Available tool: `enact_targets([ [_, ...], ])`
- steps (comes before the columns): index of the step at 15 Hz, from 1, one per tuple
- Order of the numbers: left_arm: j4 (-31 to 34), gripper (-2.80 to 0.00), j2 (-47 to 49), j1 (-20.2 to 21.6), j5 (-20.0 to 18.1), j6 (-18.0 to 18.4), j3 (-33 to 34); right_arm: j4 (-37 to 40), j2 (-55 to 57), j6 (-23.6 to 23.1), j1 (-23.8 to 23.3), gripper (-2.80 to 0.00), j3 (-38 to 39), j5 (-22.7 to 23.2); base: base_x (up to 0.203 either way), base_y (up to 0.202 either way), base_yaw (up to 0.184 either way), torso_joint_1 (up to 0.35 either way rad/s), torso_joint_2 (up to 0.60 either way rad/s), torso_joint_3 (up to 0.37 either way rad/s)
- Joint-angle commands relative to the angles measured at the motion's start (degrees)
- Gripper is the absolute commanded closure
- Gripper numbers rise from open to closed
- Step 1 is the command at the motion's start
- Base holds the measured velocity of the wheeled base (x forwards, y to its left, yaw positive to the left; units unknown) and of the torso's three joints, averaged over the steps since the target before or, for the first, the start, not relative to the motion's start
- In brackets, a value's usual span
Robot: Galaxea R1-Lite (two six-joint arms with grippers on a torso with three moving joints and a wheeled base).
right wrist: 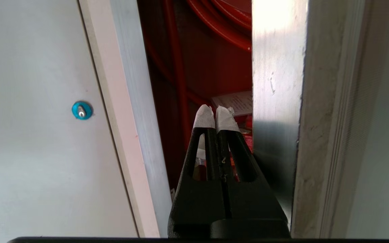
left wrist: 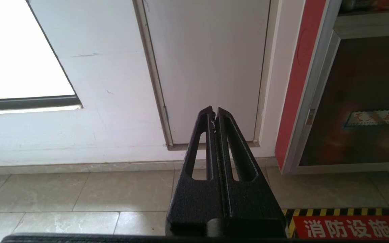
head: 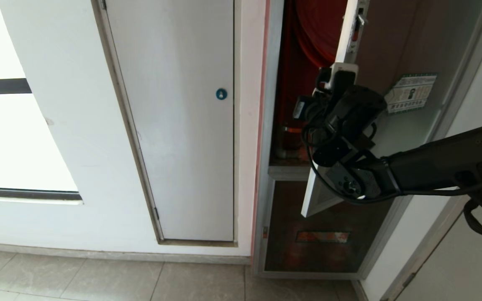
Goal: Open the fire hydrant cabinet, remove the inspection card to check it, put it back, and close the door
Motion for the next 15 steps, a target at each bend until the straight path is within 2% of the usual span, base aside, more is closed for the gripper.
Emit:
enact_targets([
  [1, -0.03, 0.00, 0.09, 0.01, 0.00, 0.03, 0.70, -0.46, -2.32, 0.13, -0.05, 0.00, 1.24, -0.26, 0.000, 0.000, 0.000, 0.000, 0.00, 0.000],
  [6, -0.03, 0.00, 0.09, 0.01, 0.00, 0.03, 0.70, -0.47, -5.30, 0.69, -0.20, 0.00, 6.57, -0.14, 0.000, 0.000, 0.000, 0.000, 0.00, 0.000],
  [8, -0.03, 0.00, 0.09, 0.01, 0.00, 0.03, 0.70, -0.29, -6.03, 2.80, -0.32, 0.00, 7.42, -0.27, 0.000, 0.000, 0.000, 0.000, 0.00, 0.000],
  [15, -0.03, 0.00, 0.09, 0.01, 0.00, 0.03, 0.70, -0.38, -10.26, 4.91, -0.63, 0.00, 13.17, -1.35, 0.000, 0.000, 0.000, 0.000, 0.00, 0.000],
])
